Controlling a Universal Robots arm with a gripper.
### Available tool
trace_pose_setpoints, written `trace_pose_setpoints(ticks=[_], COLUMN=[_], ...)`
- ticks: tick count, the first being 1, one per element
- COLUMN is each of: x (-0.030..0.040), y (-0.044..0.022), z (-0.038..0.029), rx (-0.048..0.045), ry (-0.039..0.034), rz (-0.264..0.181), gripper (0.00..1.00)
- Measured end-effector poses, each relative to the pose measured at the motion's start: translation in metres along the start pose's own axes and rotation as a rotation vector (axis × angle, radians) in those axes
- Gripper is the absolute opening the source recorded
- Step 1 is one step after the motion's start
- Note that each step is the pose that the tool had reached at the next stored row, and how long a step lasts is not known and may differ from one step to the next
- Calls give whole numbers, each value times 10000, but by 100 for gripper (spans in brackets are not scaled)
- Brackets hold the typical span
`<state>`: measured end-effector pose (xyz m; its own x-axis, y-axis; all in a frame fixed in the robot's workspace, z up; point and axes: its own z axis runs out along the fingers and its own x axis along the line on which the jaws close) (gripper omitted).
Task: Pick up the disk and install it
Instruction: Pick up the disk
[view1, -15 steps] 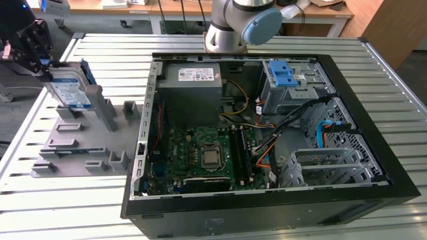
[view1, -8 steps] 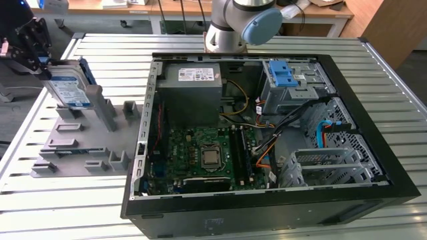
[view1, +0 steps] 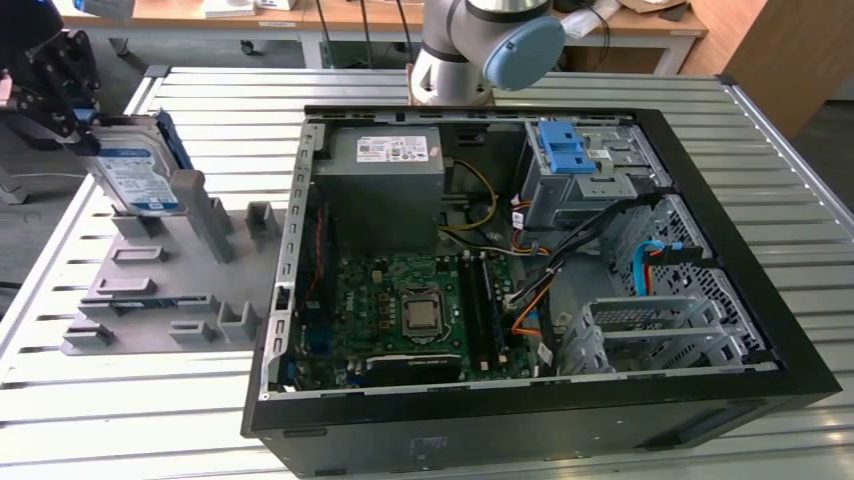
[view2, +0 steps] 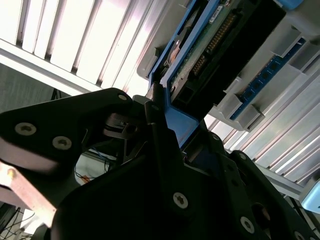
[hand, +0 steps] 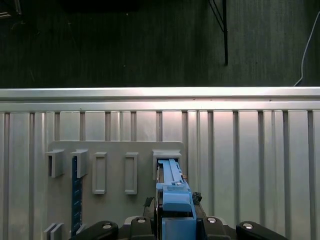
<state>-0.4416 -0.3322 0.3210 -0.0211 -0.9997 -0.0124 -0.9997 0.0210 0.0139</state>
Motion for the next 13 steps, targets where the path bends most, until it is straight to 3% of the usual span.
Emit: trace_pose_setpoints(ticks=[13], x=[-1], y=[1], z=[-118], rx=[-1], ry=[0], rz=[0], gripper=[36])
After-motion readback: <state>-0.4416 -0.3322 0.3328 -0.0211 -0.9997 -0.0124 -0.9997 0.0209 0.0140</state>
